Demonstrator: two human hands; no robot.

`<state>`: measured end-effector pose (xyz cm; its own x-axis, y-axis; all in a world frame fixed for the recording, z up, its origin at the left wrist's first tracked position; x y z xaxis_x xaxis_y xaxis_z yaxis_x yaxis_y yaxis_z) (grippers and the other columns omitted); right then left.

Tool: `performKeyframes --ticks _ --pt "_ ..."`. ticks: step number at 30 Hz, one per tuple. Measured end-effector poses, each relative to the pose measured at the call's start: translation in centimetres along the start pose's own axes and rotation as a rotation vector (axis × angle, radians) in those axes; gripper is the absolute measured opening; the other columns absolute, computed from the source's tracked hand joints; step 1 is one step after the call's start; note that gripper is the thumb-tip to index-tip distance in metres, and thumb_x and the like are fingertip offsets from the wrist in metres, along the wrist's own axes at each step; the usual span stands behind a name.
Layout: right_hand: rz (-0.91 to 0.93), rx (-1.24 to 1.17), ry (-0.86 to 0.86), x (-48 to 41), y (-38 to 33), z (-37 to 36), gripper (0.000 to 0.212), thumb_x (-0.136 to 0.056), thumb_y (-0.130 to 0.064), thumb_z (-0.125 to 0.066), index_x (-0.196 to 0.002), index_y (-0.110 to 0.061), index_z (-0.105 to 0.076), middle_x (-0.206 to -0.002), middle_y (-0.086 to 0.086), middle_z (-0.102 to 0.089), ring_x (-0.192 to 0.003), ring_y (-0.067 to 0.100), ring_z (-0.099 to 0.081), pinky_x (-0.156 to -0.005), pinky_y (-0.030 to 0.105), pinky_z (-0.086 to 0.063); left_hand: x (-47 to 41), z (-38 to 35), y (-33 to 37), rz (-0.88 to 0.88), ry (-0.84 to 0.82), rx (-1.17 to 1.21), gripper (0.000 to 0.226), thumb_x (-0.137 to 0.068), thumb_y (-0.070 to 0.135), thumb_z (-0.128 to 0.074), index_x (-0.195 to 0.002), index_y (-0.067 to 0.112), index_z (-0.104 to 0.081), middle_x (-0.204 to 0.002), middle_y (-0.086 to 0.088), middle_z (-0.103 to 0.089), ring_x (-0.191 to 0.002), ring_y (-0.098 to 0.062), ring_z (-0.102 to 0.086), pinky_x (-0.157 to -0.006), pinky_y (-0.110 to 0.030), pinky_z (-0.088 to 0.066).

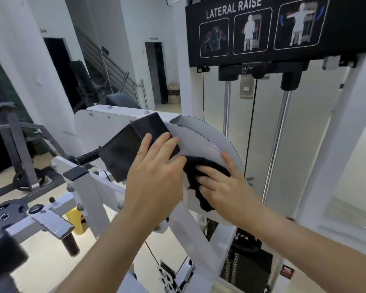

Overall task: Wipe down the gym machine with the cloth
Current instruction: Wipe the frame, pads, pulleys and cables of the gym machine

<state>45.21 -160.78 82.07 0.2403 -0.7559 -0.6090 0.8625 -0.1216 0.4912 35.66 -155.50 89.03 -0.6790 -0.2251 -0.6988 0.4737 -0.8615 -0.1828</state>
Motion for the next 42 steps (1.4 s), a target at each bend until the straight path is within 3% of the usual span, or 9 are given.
performKeyframes --ticks 4,8,11,15,19,30,34,39,42 --pt "-0.137 -0.42 0.129 0.4 2.7 2.3 0.02 -0.078 -0.014 -0.051 -0.072 -0.019 -0.07 -0.072 -0.008 -0.065 -0.082 0.015 -0.066 -0.113 0.036 -0.023 -1.2 -0.3 1.3 -0.041 0.004 0.042 0.017 -0.079 0.007 -0.064 -0.089 0.013 -0.076 -0.123 -0.013 -0.065 -0.121 -0.03 -0.056 -0.106 -0.042 -0.039" --pt "-0.563 -0.722 0.432 -3.2 11.8 4.5 0.031 -0.064 -0.004 -0.043 -0.084 -0.013 -0.065 -0.075 -0.001 -0.061 -0.072 0.023 -0.055 -0.07 0.033 -0.045 -6.2 -0.5 0.6 0.066 -0.039 0.036 0.023 -0.091 0.025 -0.045 -0.094 0.023 -0.068 -0.103 0.007 -0.065 -0.101 -0.016 -0.057 -0.073 -0.028 -0.044" --pt "-0.792 -1.148 0.176 -5.2 14.5 -1.0 0.028 -0.082 0.002 -0.052 -0.094 -0.02 -0.063 -0.084 -0.006 -0.064 -0.086 0.021 -0.06 -0.071 0.027 -0.047 -10.3 -2.8 -1.4 0.166 -0.196 -0.084 0.024 -0.095 0.031 -0.034 -0.091 0.018 -0.054 -0.09 0.003 -0.062 -0.084 -0.022 -0.055 -0.06 -0.032 -0.033" --pt "-0.579 -2.116 -0.325 -5.2 10.5 -7.5 0.045 -0.094 -0.056 -0.046 -0.123 -0.027 -0.062 -0.124 0.0 -0.067 -0.118 0.017 -0.061 -0.094 0.027 -0.05 -13.9 -6.4 -3.4 0.216 -0.431 -0.199 0.039 -0.1 0.044 -0.028 -0.107 0.014 -0.051 -0.094 -0.005 -0.059 -0.087 -0.031 -0.057 -0.066 -0.035 -0.036" --pt "-0.481 -1.978 -0.366 -7.8 12.0 -10.7 0.048 -0.09 -0.062 -0.045 -0.108 -0.025 -0.068 -0.116 0.011 -0.068 -0.116 0.033 -0.06 -0.104 0.059 -0.04 -17.7 -8.8 -4.3 0.259 -0.612 -0.223 0.042 -0.103 0.04 -0.023 -0.115 0.013 -0.054 -0.109 -0.007 -0.061 -0.095 -0.031 -0.058 -0.079 -0.039 -0.044" --pt "-0.068 -2.039 -0.184 -17.4 9.6 -14.1 0.021 -0.097 0.007 -0.045 -0.115 0.005 -0.056 -0.089 0.005 -0.063 -0.069 -0.002 -0.058 -0.064 0.005 -0.044 -15.8 -8.5 -10.5 0.706 -0.7 -0.132 0.037 -0.104 0.028 -0.031 -0.119 0.006 -0.056 -0.117 -0.01 -0.059 -0.108 -0.027 -0.055 -0.093 -0.039 -0.044" --pt "-0.17 -2.21 -0.327 -14.7 8.3 -14.7 0.032 -0.101 -0.018 -0.046 -0.073 -0.02 -0.06 -0.062 -0.016 -0.062 -0.066 0.002 -0.057 -0.056 0.003 -0.041 -14.7 -9.3 -9.0 0.642 -0.811 -0.068 0.05 -0.096 0.059 -0.035 -0.12 0.024 -0.061 -0.111 0.003 -0.067 -0.102 -0.016 -0.06 -0.093 -0.038 -0.048" --pt "-0.087 -2.47 -0.452 -10.1 9.0 -12.9 0.03 -0.093 -0.048 -0.05 -0.12 -0.042 -0.063 -0.116 -0.001 -0.07 -0.108 0.017 -0.066 -0.089 0.035 -0.053 -15.6 -7.9 -8.7 0.662 -0.631 -0.026 0.036 -0.083 0.062 -0.055 -0.094 0.034 -0.075 -0.09 0.015 -0.072 -0.086 -0.004 -0.065 -0.083 -0.035 -0.054" --pt "-0.135 -2.334 -0.218 -10.0 9.4 -12.3 0.033 -0.096 -0.044 -0.046 -0.123 -0.062 -0.051 -0.113 -0.031 -0.064 -0.109 -0.005 -0.059 -0.085 0.01 -0.048 -16.0 -7.4 -8.7 0.63 -0.521 -0.097 0.026 -0.083 0.053 -0.061 -0.084 0.032 -0.077 -0.076 0.018 -0.071 -0.075 0.003 -0.064 -0.076 -0.026 -0.055"
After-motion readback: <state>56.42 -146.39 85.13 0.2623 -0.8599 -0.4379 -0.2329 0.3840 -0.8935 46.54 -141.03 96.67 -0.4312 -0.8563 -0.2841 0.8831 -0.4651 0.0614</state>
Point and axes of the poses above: each hand's wrist, its own x-axis away from the middle knuckle, its own z-axis out of the back of the hand, y = z × x, the point moved 8 cm from there along -x, towards the middle knuckle
